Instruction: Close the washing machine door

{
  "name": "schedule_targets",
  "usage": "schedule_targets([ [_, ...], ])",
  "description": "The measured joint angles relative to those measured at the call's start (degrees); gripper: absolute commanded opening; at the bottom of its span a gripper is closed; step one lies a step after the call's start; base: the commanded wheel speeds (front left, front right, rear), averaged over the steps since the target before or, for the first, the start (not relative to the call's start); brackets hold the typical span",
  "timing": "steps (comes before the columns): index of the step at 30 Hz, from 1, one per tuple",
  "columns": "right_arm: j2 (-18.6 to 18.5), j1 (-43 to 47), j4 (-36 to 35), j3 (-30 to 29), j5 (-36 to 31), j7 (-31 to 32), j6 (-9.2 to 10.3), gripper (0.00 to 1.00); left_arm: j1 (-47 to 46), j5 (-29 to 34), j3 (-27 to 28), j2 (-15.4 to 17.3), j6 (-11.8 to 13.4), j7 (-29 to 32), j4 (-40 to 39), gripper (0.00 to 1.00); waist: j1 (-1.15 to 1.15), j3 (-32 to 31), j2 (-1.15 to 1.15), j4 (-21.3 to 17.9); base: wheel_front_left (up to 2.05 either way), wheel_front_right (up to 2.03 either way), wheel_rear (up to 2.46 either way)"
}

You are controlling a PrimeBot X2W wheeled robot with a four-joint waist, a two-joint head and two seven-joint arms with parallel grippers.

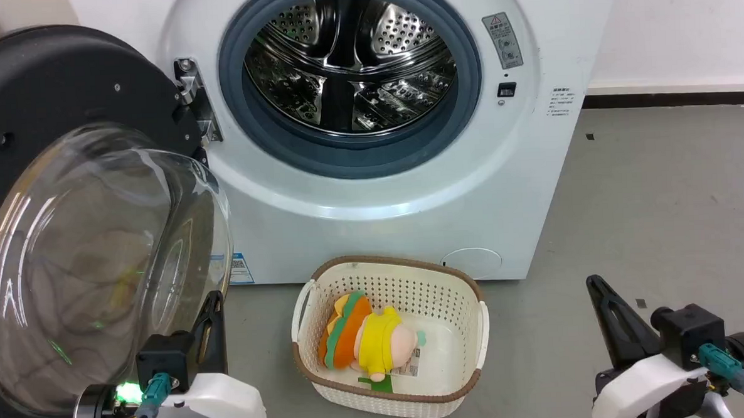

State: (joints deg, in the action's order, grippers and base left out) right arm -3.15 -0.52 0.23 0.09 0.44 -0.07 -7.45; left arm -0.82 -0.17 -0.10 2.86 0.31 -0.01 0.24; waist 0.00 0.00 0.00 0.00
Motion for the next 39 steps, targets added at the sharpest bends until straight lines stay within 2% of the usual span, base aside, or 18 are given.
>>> schedule_targets([
  [20, 0.0, 0.0, 0.0, 0.0, 0.0, 0.0, 0.0, 0.0, 0.0, 0.0, 0.0, 0.0, 0.0, 0.0, 0.0, 0.0, 0.0, 0.0, 0.0, 0.0, 0.0, 0.0, 0.0],
  [21, 0.0, 0.0, 0.0, 0.0, 0.0, 0.0, 0.0, 1.0, 0.0, 0.0, 0.0, 0.0, 0.0, 0.0, 0.0, 1.0, 0.0, 0.0, 0.0, 0.0, 0.0, 0.0, 0.0],
  [34, 0.0, 0.0, 0.2, -0.6, 0.7, -0.6, 0.01, 1.0, 0.0, 0.0, -0.6, 0.0, 0.8, -0.6, 0.1, 1.0, 0.0, 0.1, 0.0, 0.0, 0.0, 0.0, 0.0],
  [35, 0.0, 0.0, 0.2, -0.7, 0.7, -0.7, 0.01, 1.0, 0.0, 0.0, -0.7, 0.0, 0.9, -0.7, 0.2, 0.66, 0.01, 0.1, 0.0, 0.1, 0.0, 0.0, 0.0],
  [36, 0.0, 0.0, 0.2, -0.8, 0.8, -0.9, 0.01, 1.0, 0.0, 0.0, -0.8, 0.0, 1.1, -0.9, 0.2, 0.0, 0.01, 0.1, 0.0, 0.1, 0.0, 0.0, 0.0],
  [39, 0.0, 0.0, 0.2, -1.2, 1.3, -1.1, 0.01, 1.0, 0.0, 0.0, -1.0, 0.0, 1.4, -1.2, 0.2, 0.0, 0.01, 0.2, 0.0, 0.2, 0.0, 0.0, 0.0],
])
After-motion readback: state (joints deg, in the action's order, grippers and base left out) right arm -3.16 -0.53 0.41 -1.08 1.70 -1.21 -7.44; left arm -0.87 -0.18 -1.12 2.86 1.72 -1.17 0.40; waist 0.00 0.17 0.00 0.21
